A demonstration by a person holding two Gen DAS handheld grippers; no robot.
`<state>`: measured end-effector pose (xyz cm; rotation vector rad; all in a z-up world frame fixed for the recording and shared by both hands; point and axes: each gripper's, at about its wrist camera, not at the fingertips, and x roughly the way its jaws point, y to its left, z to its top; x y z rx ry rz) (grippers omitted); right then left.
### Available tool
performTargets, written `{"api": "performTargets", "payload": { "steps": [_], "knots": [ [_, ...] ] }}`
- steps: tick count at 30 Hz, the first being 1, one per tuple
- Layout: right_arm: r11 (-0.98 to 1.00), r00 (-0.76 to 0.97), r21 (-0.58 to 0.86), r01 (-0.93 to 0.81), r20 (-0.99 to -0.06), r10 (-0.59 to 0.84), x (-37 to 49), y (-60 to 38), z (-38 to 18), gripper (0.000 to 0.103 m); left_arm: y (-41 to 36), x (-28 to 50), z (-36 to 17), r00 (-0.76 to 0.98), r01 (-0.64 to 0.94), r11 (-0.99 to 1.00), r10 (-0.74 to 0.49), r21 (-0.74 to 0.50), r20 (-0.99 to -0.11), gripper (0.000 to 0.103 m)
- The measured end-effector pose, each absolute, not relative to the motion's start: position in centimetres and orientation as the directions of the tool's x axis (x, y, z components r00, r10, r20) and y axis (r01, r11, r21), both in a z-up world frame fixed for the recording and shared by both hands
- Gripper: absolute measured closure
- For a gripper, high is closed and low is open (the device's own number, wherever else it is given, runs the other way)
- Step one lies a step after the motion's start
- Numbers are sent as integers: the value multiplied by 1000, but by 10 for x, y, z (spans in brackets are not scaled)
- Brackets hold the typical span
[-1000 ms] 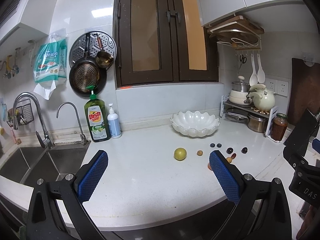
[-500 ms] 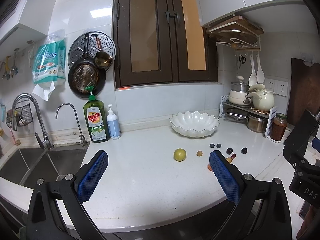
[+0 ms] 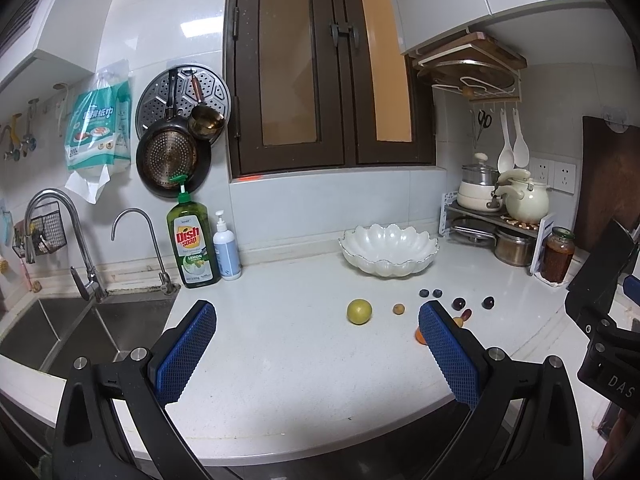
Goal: Organize fruits
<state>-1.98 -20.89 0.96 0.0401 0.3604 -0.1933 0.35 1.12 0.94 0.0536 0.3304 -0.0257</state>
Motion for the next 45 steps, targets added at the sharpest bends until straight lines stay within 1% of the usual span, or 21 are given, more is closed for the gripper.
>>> {"api": "performTargets", "payload": {
  "steps": [13, 22, 26, 30, 35, 39, 42, 45],
  "knots": [
    [984, 916, 5, 180, -365, -166, -16, -206, 11, 1, 12, 4, 8, 945, 24, 999, -7, 46, -327, 0],
    [985, 908, 15, 174, -390, -155, -10, -204, 7, 1, 12, 13, 2, 928, 46, 998, -29, 36, -371, 0],
    [985, 904, 17, 174, -400, -153, -1, -202, 3, 1, 10, 25, 1, 930, 38, 998, -15, 54, -368, 0],
    [984, 899, 26, 177, -410, -151, 18, -201, -2, 1, 10, 46, -1, 926, 69, 997, -46, 47, -374, 0],
    [982, 893, 37, 185, -423, -152, 48, -198, -8, 1, 10, 83, -6, 917, 89, 993, -50, 80, -396, 0],
    [980, 874, 55, 192, -463, -146, 80, -195, -20, 1, 7, 113, -11, 910, 117, 987, -63, 108, -411, 0],
    [977, 859, 72, 202, -493, -141, 102, -195, -29, 1, 4, 140, -19, 895, 151, 981, -83, 123, -438, 0],
    [973, 840, 72, 220, -520, -151, 122, -193, -41, 1, 1, 164, -27, 879, 180, 974, -97, 136, -466, 2]
  ]
}}
